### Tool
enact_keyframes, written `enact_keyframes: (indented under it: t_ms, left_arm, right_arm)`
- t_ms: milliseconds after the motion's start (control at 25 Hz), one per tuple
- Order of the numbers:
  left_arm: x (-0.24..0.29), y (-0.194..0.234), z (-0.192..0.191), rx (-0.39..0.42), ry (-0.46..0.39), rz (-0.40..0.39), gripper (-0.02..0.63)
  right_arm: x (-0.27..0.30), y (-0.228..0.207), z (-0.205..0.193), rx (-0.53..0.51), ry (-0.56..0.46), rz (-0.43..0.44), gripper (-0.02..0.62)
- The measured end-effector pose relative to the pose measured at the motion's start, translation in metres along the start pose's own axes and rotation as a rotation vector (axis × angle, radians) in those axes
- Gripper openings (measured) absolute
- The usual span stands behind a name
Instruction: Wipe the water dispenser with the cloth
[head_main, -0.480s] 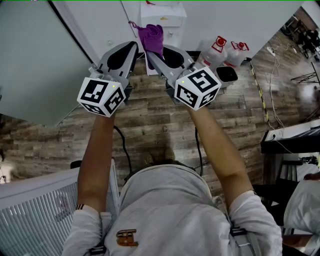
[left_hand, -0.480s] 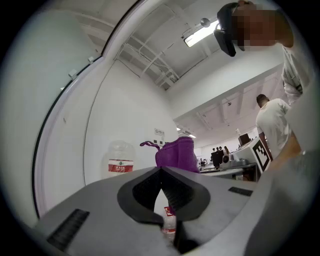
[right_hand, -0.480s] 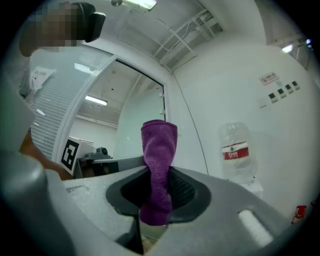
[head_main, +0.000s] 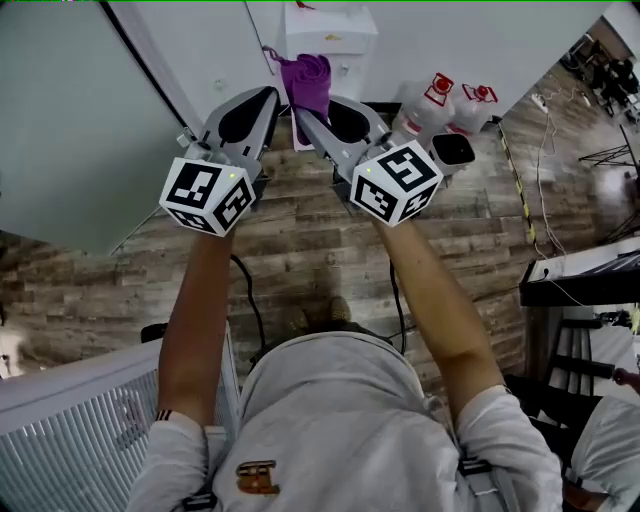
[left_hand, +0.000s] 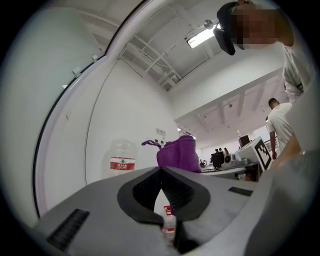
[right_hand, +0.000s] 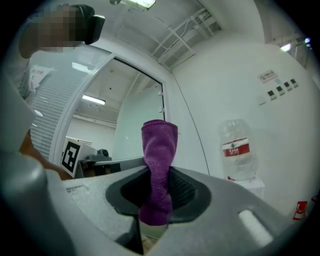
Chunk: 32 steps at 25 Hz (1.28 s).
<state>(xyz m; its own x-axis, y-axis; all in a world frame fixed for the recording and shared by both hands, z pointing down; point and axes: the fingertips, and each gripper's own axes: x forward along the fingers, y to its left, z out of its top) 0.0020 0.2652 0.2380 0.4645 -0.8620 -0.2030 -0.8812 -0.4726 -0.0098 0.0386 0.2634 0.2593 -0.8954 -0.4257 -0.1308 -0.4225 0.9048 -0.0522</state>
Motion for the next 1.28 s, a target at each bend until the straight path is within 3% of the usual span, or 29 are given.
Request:
enact_keyframes:
  t_ms: [800,1280]
  left_arm:
    - [-0.021,0.076,0.001,0.002,-0.011,-0.017,-0.002]
    - [0.03,0.144,-0.028,0.011,0.033,0.003,-0.002]
  right_arm:
    - [0.073,0.015,-0.016,-0.067,0.095,-0.108,0.095]
    - [0.14,-0.057,-0.029,-0.038,0.116,-0.139,0.095]
